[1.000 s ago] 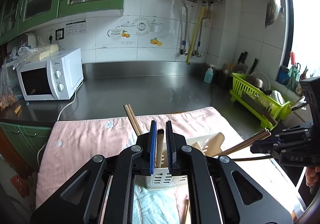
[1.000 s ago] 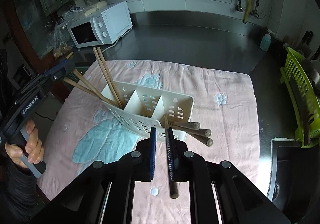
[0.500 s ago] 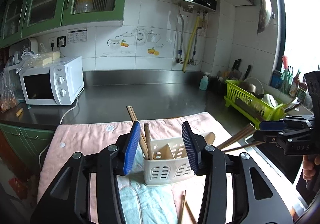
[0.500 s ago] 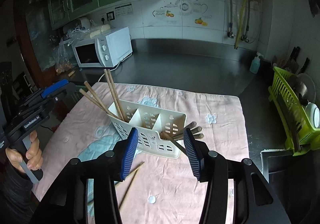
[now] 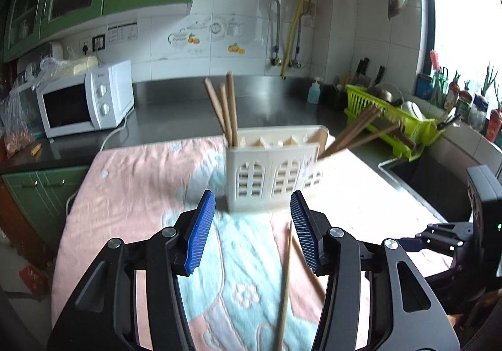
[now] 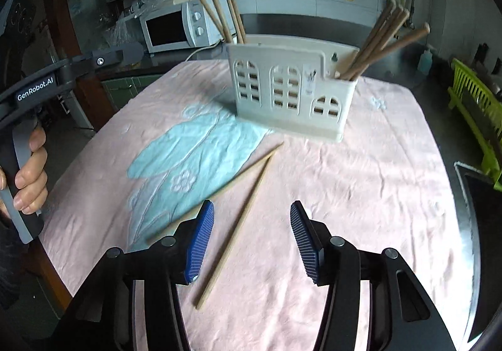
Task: Organize utensils
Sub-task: 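Move both open tools back toward the last chopsticks on the towel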
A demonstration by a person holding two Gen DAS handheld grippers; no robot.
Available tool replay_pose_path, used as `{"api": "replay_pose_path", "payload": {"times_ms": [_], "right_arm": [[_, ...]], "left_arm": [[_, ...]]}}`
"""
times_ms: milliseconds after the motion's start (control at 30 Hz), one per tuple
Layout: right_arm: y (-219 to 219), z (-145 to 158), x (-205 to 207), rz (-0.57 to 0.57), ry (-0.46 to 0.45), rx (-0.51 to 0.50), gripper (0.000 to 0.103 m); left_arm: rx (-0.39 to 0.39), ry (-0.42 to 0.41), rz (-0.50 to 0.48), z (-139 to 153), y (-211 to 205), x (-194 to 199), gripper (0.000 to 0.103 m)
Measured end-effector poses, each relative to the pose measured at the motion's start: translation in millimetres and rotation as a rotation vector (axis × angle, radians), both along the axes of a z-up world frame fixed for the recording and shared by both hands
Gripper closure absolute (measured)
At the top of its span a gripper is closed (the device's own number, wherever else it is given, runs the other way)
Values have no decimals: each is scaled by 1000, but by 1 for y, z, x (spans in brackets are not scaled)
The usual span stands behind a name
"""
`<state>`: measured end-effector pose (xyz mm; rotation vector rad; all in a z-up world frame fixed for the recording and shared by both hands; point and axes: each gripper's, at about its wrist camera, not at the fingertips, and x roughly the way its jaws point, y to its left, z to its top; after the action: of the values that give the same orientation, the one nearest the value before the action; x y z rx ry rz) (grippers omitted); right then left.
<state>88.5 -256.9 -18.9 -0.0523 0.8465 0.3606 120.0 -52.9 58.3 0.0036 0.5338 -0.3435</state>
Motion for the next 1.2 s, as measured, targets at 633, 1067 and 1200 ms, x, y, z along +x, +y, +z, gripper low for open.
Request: {"api": "replay_pose_path", "payload": {"times_ms": [633, 1067, 1200], "right_arm": [[27, -77, -21, -106, 104, 56, 77], [27, -79, -30, -103, 75, -12, 93], [27, -80, -31, -106, 78, -8, 92]], "left_arm": [[29, 236, -29, -108, 6, -42, 53], [95, 326, -108, -144, -23, -39, 75], [108, 342, -127, -151, -29, -36, 82]]}}
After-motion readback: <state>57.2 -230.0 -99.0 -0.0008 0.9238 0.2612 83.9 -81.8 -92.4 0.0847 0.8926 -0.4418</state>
